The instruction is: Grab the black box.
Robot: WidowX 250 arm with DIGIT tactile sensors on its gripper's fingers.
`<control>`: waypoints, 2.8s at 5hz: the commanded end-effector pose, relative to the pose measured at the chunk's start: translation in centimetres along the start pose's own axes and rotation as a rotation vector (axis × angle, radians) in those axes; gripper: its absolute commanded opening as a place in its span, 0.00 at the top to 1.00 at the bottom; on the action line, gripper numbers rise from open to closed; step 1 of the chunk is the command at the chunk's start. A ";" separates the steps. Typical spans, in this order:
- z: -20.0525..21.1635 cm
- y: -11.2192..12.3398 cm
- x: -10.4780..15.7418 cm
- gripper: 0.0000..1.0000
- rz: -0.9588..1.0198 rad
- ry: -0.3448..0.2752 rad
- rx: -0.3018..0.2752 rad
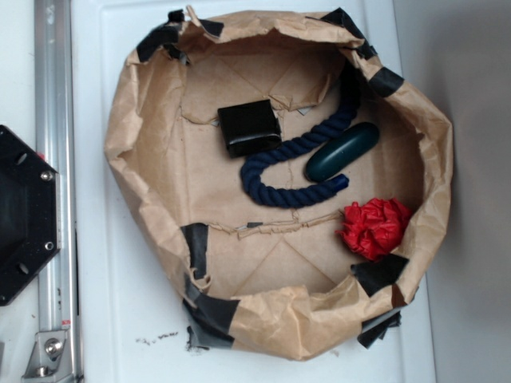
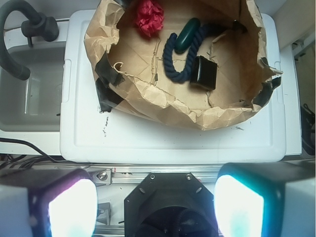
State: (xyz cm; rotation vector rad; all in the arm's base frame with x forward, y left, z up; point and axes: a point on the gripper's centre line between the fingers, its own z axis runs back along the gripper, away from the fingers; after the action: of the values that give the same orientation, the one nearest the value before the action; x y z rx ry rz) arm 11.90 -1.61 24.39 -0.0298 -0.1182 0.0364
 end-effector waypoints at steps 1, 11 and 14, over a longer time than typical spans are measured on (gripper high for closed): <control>0.0 0.0 0.0 0.00 0.000 0.000 0.000; -19.6 10.1 9.6 0.00 0.186 -0.013 0.101; -19.7 11.3 8.7 0.00 0.182 0.005 0.113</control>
State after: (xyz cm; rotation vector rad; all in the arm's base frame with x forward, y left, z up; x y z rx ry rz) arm 22.43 8.15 4.96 0.0613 -0.0816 0.2021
